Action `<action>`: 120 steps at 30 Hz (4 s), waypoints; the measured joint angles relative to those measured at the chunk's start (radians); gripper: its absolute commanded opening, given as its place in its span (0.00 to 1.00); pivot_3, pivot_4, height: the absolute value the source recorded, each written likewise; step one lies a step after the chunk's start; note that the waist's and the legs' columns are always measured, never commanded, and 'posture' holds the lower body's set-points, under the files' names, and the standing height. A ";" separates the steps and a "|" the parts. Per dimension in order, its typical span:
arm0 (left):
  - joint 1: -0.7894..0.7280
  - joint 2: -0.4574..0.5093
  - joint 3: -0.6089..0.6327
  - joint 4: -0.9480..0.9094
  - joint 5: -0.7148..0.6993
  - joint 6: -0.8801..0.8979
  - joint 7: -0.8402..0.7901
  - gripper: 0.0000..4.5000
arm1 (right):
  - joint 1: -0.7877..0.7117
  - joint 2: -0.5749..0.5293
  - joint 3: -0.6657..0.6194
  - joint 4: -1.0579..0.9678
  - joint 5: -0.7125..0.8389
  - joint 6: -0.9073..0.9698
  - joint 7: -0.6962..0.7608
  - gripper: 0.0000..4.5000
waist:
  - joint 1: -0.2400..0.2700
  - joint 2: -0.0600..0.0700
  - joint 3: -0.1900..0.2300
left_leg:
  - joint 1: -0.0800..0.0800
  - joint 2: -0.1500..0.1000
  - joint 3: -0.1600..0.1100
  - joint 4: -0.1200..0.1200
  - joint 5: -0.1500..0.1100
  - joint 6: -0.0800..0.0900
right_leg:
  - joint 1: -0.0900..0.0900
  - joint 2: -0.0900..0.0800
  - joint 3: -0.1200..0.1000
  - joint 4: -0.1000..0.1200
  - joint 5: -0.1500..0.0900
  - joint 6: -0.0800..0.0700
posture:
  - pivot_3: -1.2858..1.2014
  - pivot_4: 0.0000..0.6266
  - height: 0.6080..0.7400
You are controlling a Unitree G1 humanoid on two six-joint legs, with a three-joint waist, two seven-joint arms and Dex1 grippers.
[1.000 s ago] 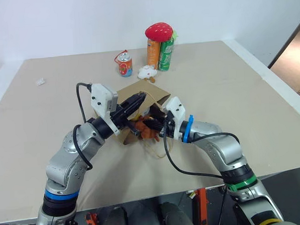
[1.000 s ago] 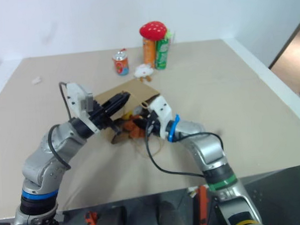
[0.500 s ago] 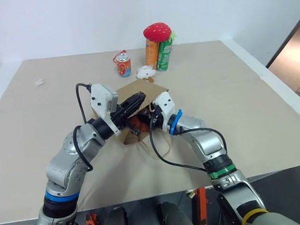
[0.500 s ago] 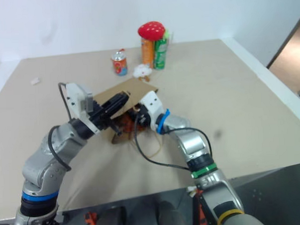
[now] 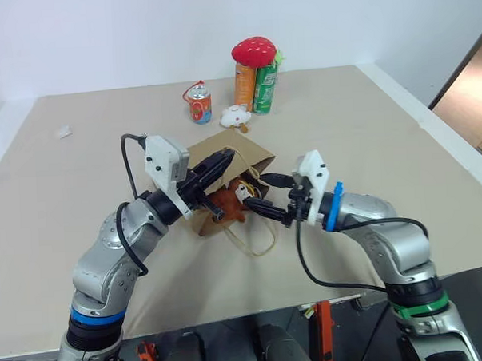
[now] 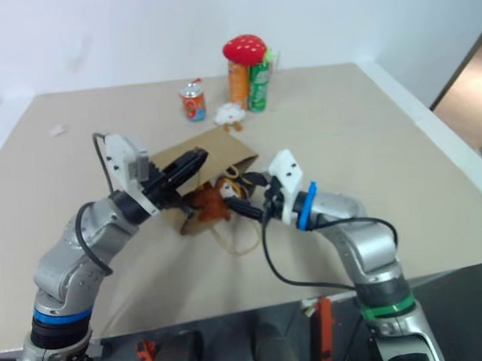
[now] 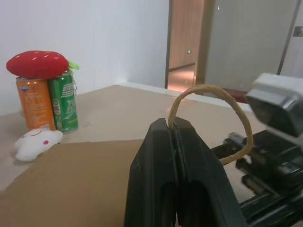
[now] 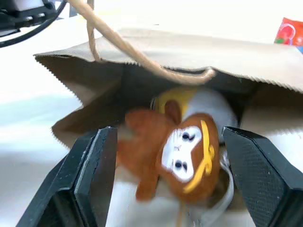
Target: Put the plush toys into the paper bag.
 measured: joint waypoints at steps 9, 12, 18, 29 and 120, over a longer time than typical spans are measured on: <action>0.000 0.003 0.002 0.007 0.000 0.000 -0.002 0.00 | 0.139 -0.022 0.049 0.046 -0.040 0.033 -0.019 0.85 | -0.001 -0.001 0.000 | 0.000 0.000 0.002 0.001 0.000 0.000 | 0.000 0.000 0.003 0.000 0.000 0.000 | 0.52 0.24 1.00; 0.000 0.003 0.002 0.007 0.000 0.000 -0.001 0.00 | 0.137 -0.007 0.064 0.080 -0.063 0.019 -0.035 0.85 | -0.001 -0.001 0.000 | 0.000 -0.001 0.002 0.001 0.000 0.000 | 0.000 0.000 0.004 0.000 0.000 0.000 | 0.52 0.24 1.00; 0.000 0.004 0.002 0.007 0.000 0.000 0.001 0.00 | 0.099 0.032 0.093 0.158 -0.128 -0.055 -0.061 0.51 | -0.001 -0.001 0.000 | 0.000 -0.001 0.002 0.001 0.000 0.000 | 0.000 0.000 0.004 0.000 0.000 0.001 | 0.52 0.24 1.00; 0.000 0.005 0.002 0.007 0.001 0.000 0.003 0.00 | 0.098 0.014 0.105 0.165 -0.160 -0.132 -0.007 0.01 | 0.000 -0.001 0.000 | 0.000 -0.001 0.002 0.001 0.000 0.000 | 0.000 0.000 0.004 0.000 0.000 0.001 | 0.52 0.24 1.00; 0.220 0.211 0.023 -0.012 0.023 -0.112 -0.303 1.00 | -0.041 -0.196 -0.086 0.024 0.101 -0.032 0.189 0.01 | 0.000 -0.001 0.001 | 0.000 -0.001 0.009 0.003 0.001 0.002 | -0.002 0.001 0.012 0.001 -0.001 0.000 | 0.52 0.24 1.00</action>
